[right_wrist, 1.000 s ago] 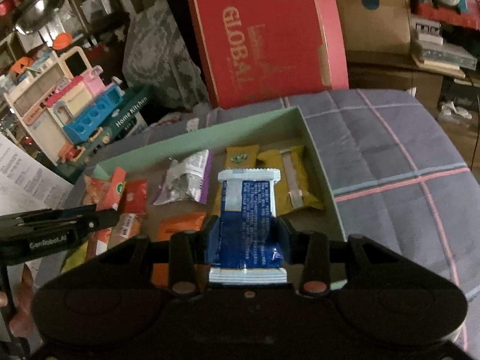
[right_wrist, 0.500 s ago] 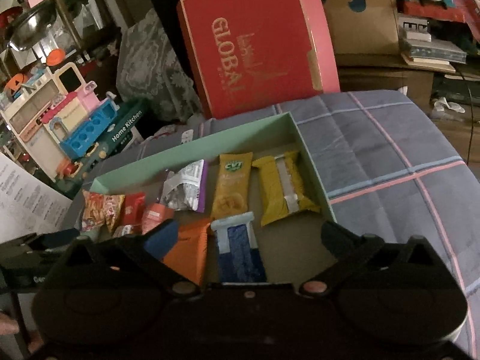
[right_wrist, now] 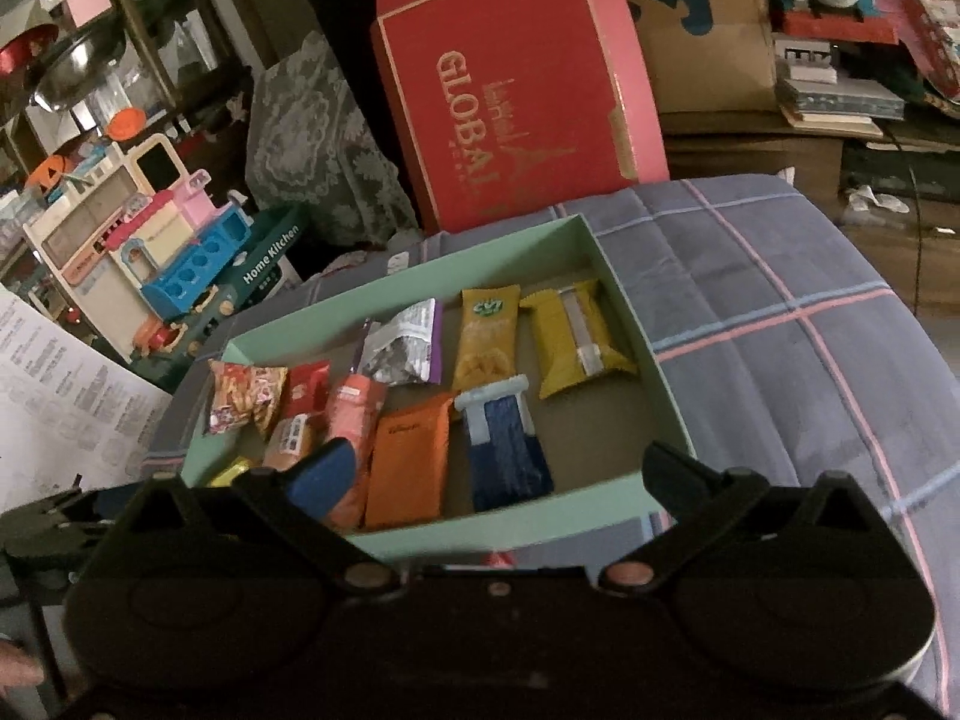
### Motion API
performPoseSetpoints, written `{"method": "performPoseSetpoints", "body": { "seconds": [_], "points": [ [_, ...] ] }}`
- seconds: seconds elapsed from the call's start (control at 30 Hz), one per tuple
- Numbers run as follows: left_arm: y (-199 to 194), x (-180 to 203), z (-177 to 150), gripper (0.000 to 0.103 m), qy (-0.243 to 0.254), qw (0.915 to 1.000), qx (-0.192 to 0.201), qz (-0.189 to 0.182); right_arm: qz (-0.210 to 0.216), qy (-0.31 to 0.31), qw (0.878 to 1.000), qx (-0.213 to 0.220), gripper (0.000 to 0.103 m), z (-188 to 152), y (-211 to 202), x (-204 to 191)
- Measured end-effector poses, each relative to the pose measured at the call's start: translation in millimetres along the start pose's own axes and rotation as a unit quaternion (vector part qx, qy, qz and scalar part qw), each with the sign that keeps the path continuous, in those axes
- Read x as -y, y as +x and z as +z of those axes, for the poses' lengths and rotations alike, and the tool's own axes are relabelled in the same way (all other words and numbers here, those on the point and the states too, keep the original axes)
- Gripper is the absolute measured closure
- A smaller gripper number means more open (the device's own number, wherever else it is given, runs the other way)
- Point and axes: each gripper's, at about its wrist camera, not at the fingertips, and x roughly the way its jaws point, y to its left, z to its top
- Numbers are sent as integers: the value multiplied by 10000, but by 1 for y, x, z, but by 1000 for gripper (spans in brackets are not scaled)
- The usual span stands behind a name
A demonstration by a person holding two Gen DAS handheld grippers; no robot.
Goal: Organize snacks
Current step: 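Grasp the small red-gold candy with the left gripper while the right returns to the pile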
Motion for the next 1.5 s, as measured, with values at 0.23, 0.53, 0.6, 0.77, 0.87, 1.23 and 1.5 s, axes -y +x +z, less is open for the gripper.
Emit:
{"method": "performPoseSetpoints", "body": {
  "seconds": [0.23,0.53,0.6,0.77,0.87,1.23,1.5],
  "points": [
    [-30,-11,-29,0,-76,10000,-35,37,-13,98,10000,13,0,-24,-28,3],
    [-44,-29,-77,0,-212,9991,-305,214,-56,307,9993,-222,0,-65,-43,17],
    [-43,-33,-88,0,-201,9987,-376,266,-90,368,9989,-278,0,-73,-44,22],
    [-38,-45,-110,0,-283,9970,-610,393,-210,496,9977,-408,0,-89,-43,32],
    [-40,-54,-120,0,-345,9964,-657,398,-234,598,9969,-462,0,-97,-42,37],
    [-56,-74,-146,0,-385,9954,-820,298,-319,721,9943,-719,0,-117,-29,42],
    [-56,-69,-169,42,-314,9927,-1160,127,-365,712,9935,-809,0,-118,-19,40]
  ]
}}
